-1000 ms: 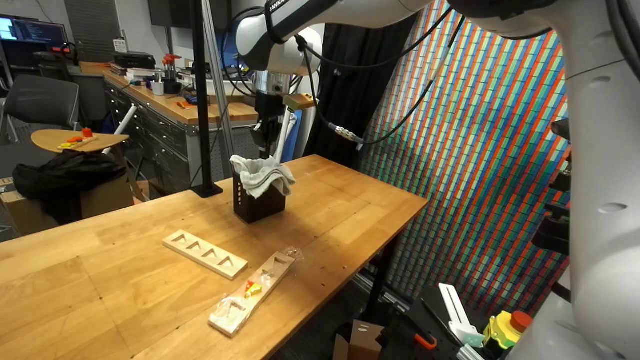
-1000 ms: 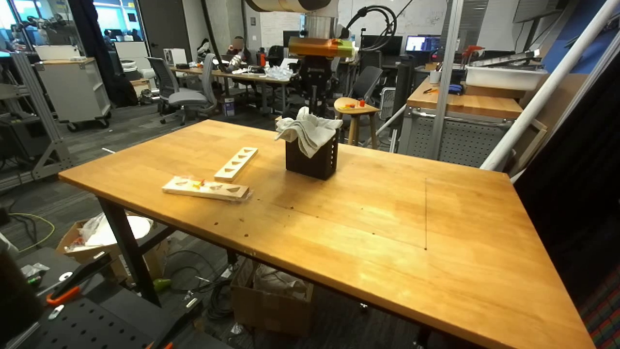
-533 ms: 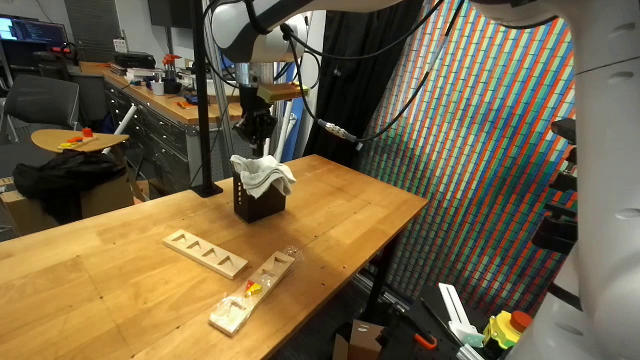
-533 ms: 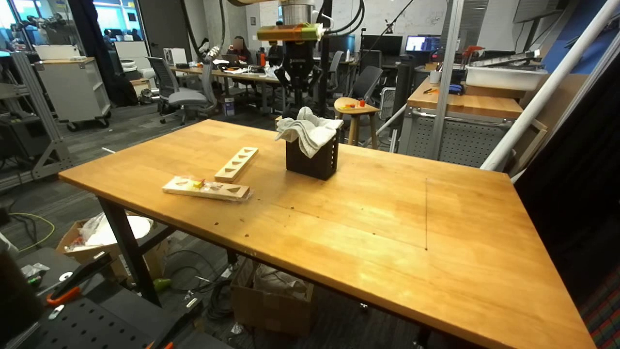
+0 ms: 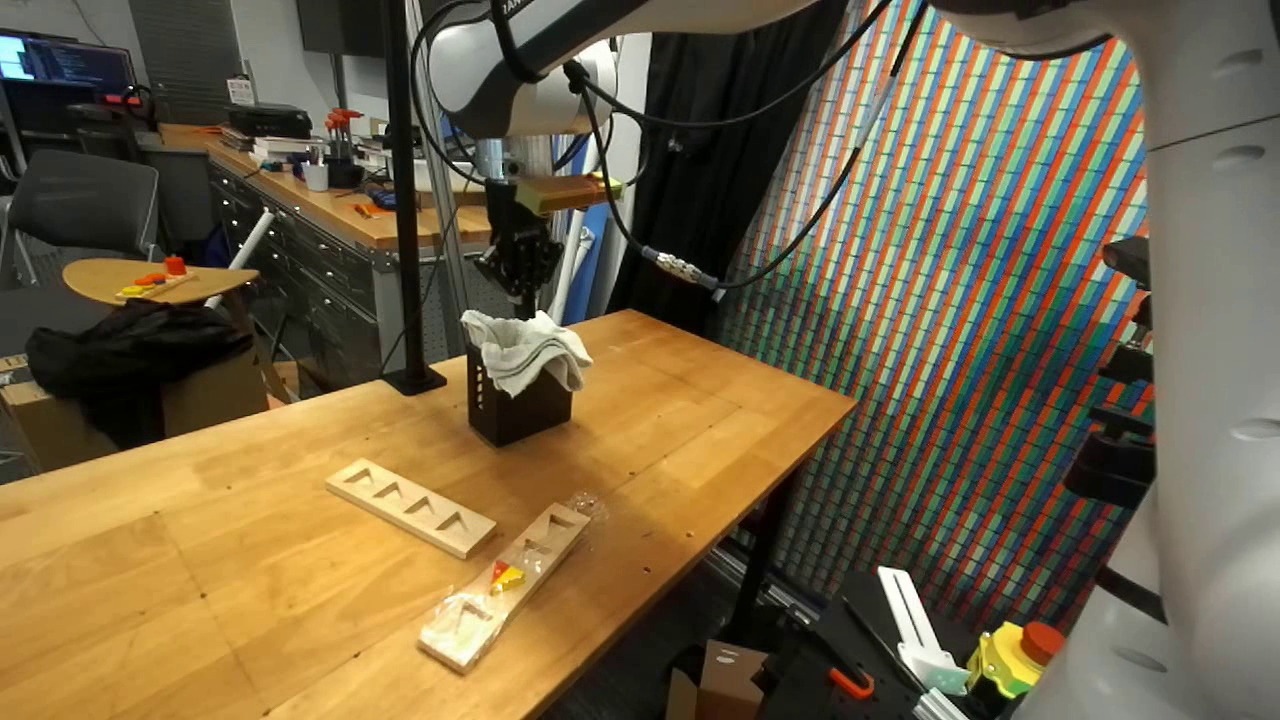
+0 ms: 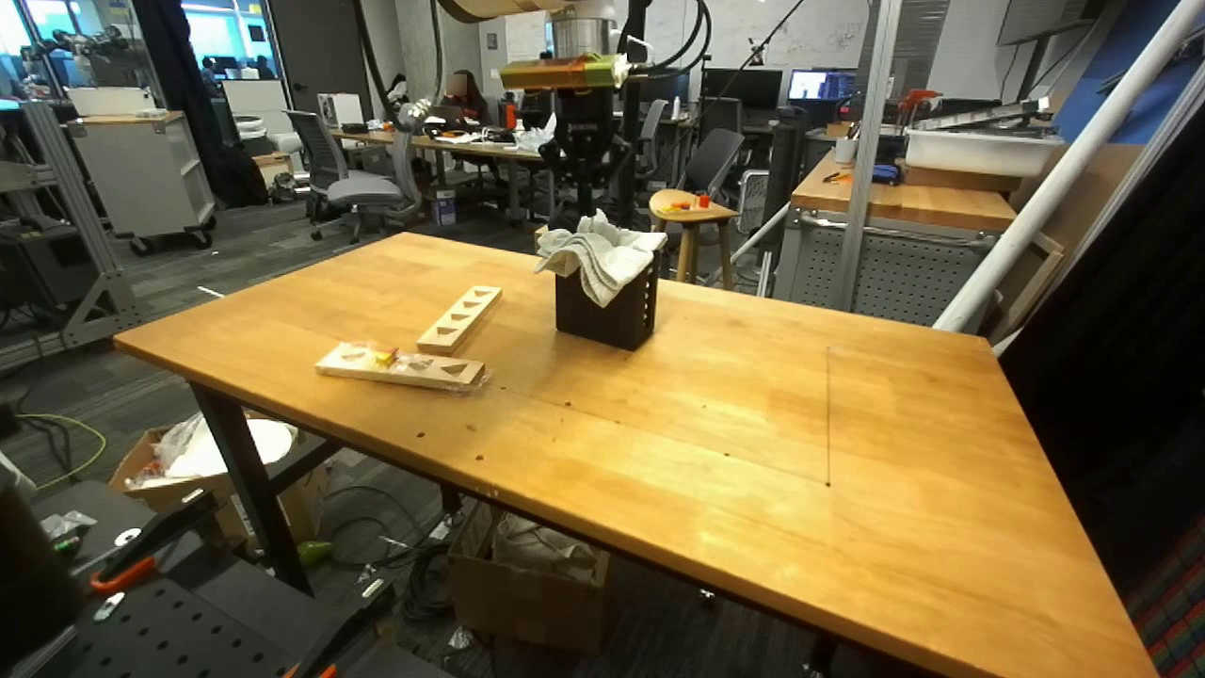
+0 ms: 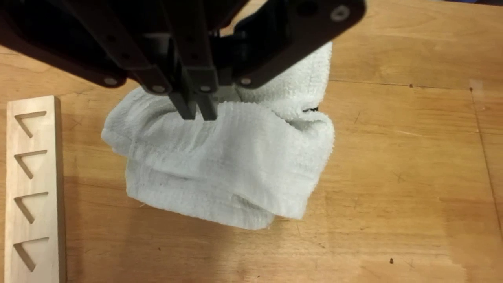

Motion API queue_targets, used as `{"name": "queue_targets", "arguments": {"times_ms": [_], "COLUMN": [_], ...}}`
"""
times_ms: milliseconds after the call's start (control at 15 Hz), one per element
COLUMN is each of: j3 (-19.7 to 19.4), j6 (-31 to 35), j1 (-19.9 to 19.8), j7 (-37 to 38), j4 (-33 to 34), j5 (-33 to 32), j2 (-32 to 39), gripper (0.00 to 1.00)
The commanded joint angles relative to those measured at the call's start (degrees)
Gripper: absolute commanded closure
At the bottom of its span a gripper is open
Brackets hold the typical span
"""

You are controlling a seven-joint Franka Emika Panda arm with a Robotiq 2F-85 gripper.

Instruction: Put the white towel in the black box

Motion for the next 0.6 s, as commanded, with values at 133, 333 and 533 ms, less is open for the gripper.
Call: {"name": "queue_targets", "arguments": {"times_ms": [133, 333, 533], "j3": [-0.7, -0.5, -0.3], "j6": [1.6, 1.8, 1.9], "j1": [-0.8, -1.2, -1.5], "j7": [-2.0, -3.3, -4.6], "j4": [1.7, 3.5, 5.1], "j5": [-0.8, -0.4, -0.1], "j2": [1.8, 3.6, 5.4], "gripper": [0.89, 0.89, 0.88]}}
